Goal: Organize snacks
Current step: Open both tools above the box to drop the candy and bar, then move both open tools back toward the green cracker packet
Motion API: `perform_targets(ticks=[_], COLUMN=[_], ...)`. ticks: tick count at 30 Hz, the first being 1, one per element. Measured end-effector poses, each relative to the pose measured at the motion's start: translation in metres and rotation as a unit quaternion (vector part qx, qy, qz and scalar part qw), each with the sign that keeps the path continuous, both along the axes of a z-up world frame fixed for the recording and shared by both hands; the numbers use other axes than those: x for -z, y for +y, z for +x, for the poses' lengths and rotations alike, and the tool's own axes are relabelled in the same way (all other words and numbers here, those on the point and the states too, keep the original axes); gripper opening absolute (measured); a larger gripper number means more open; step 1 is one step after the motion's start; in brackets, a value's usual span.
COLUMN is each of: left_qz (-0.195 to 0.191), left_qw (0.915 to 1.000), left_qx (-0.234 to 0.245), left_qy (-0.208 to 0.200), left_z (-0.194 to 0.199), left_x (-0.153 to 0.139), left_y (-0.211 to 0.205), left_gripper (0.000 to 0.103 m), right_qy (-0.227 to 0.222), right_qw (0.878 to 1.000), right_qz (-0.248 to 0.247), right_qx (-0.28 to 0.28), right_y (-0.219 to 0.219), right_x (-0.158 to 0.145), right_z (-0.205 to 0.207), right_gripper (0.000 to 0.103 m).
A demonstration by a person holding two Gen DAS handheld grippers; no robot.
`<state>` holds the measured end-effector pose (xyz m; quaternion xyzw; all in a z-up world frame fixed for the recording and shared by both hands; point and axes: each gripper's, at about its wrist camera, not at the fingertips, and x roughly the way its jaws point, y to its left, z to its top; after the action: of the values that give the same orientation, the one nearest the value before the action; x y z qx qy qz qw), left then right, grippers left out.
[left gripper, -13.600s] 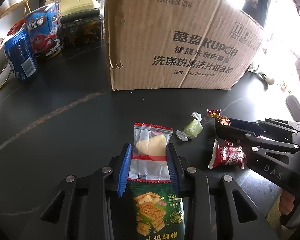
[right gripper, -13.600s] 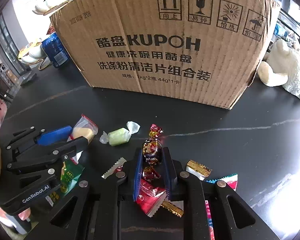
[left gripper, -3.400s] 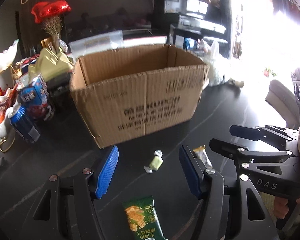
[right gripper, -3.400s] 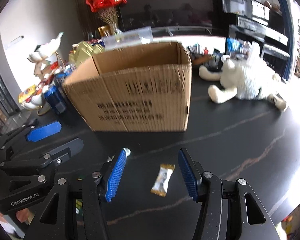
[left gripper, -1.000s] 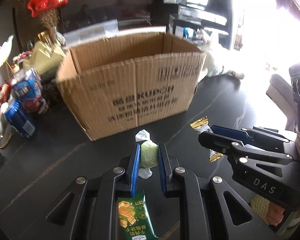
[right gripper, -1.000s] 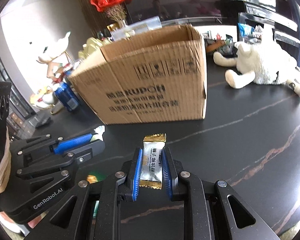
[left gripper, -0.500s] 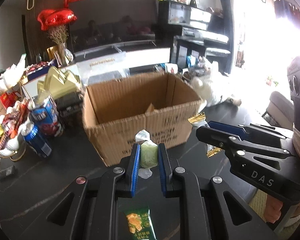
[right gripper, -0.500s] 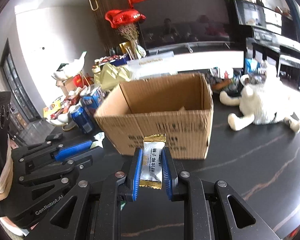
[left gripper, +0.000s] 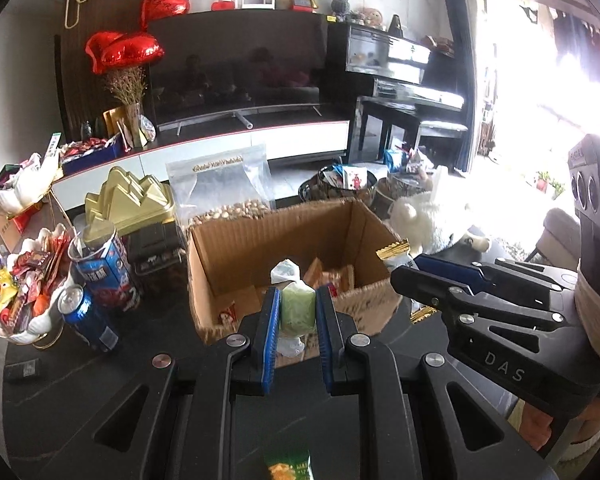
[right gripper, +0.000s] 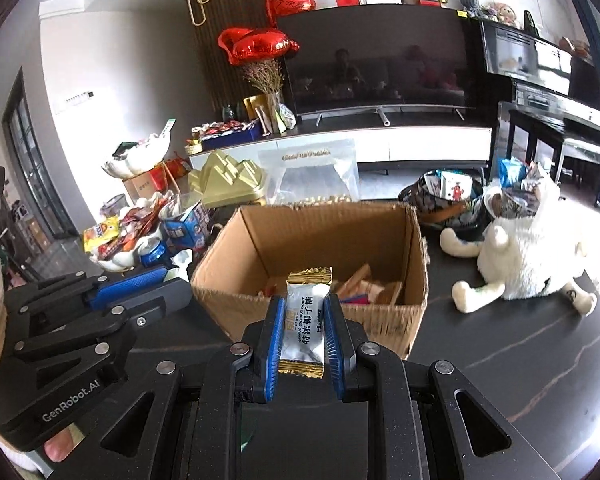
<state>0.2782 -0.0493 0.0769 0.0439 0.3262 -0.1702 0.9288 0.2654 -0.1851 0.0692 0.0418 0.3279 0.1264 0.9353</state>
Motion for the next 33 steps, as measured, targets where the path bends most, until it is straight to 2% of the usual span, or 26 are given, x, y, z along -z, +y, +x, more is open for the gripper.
perform_targets(ticks=[10,19,21,26,33], left_qz=[-0.018,-0.008,-0.003,0.011,0.015], left_qw=[0.9997,0.9989,0.9988,0.9986,0.9982], left_qx=[-0.006,-0.005,-0.014,-0.033,-0.046], left_qy=[0.018,0.046,0.047,0.04,0.035], left_z=[0.042,0.085,0.091,0.084,0.051], left_x=[-0.007,0.004,0.007,0.013,0.012], left_y=[0.001,-0.008,-0.009,-0.004,0.005], left_gripper=[0.019,0.019,0.031,0.037,0.046], right_qy=[0.0,0.019,0.024,0.031,0.027], right_qw=[1.0,0.999,0.999,0.999,0.999], right_qz=[-0.015,-0.019,-0.018,-0.022,-0.02], right_qx=[0.009,0.018,0.021,0.03,0.019], right_y=[0.0,-0.005,-0.006,-0.008,-0.003], right_x=[-0.012,-0.003,0.001,0.009,0.012], right_z=[0.036,0.073,0.081,0.084,0.053], right_gripper=[0.022,0.022,0.022,0.035,0.036])
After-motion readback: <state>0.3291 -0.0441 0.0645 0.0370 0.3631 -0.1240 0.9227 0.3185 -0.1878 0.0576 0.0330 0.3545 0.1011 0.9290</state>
